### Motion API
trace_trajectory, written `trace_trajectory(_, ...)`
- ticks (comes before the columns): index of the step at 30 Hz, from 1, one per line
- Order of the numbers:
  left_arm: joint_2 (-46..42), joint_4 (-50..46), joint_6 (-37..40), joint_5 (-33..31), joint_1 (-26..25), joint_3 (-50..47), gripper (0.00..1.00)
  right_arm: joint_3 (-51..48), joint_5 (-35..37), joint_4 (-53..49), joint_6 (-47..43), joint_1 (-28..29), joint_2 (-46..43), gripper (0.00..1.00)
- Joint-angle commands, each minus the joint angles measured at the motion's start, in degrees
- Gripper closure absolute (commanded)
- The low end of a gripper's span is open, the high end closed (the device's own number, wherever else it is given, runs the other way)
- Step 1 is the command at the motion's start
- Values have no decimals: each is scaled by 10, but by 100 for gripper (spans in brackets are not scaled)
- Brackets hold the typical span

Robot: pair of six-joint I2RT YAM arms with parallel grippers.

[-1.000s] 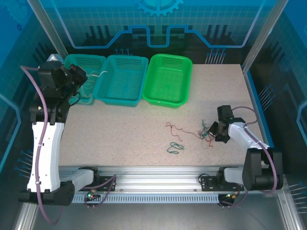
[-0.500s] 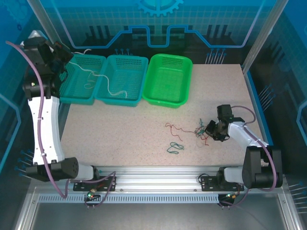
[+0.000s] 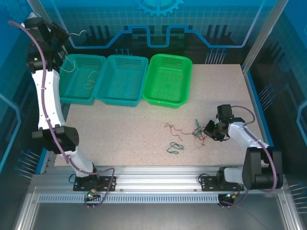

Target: Untangle the cables

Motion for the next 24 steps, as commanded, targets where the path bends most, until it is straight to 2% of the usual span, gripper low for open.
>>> trace_trajectory(1, 34, 13, 6, 14, 16, 20, 100, 10, -15, -20, -2, -6, -15, 100)
trace_trajectory(9, 90, 0, 25, -8, 40, -9, 98, 14, -14, -33, 4, -6, -27, 100)
trace_trajectory(11, 95, 5, 25, -5, 44, -20, 81, 18, -15, -40, 4, -6, -29, 100)
trace_trajectory(14, 97, 8, 26, 1, 50, -22, 72, 23, -15, -50, 4, -5, -36, 100)
trace_trajectory(17, 88, 9, 8, 8, 51, -20, 55, 23, -13, -51, 5, -5, -45, 100)
trace_trajectory(21, 46, 11, -59, 37, 43, -50, 50, 25, -17, -47, 3, -5, -39, 100)
trace_trajectory(24, -21, 51, -97, 72, 14, -129, 50, 31, -32, -45, -7, -4, -30, 100)
